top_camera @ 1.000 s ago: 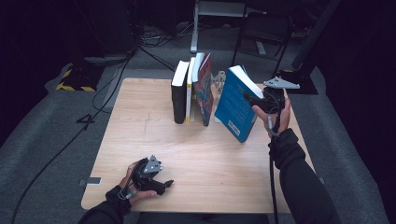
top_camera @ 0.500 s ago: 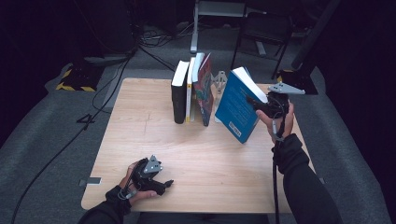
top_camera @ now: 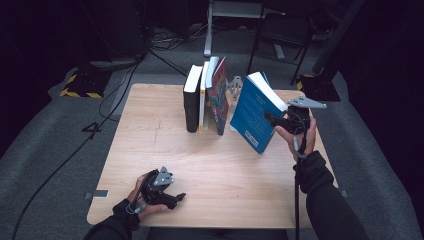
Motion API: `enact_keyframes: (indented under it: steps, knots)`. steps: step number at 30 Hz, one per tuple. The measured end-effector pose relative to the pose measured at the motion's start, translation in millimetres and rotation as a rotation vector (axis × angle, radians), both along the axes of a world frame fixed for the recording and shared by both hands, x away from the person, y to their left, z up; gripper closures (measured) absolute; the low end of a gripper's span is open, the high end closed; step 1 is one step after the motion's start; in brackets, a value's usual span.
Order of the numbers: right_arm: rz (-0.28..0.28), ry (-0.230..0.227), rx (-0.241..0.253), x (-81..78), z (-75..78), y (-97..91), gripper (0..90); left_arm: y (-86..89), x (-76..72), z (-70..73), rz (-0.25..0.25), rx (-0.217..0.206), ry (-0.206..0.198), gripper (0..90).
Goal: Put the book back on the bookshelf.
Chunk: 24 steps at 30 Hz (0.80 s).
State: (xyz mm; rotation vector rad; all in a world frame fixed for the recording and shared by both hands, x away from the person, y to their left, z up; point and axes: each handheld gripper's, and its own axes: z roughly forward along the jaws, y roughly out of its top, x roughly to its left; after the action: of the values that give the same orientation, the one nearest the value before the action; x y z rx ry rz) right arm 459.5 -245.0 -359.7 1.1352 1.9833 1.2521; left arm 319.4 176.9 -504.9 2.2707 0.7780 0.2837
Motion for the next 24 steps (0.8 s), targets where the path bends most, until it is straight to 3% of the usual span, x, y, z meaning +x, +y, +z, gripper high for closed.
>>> enact_keyframes:
  steps: [7,8,13,17,24]
  knots:
    - [0.005,0.014,0.013,-6.0,-20.6,-2.8,41.1,0.0,0.0,0.0,0.0,0.0,0.0,14.5]
    - [0.007,0.032,0.01,-5.8,-30.2,-3.0,41.2,0.0,0.0,0.0,0.0,0.0,0.0,14.5]
    - [0.026,0.084,0.077,-2.2,-57.0,-6.9,40.6,0.0,0.1,0.0,0.0,0.0,0.0,14.5]
    - [0.013,0.086,0.105,-2.3,-69.5,-7.2,40.7,0.1,0.1,0.0,0.0,0.001,-0.001,14.5]
    - [-0.002,0.1,0.08,-1.3,-92.8,-1.1,45.2,0.0,0.0,0.0,0.0,0.0,0.0,14.5]
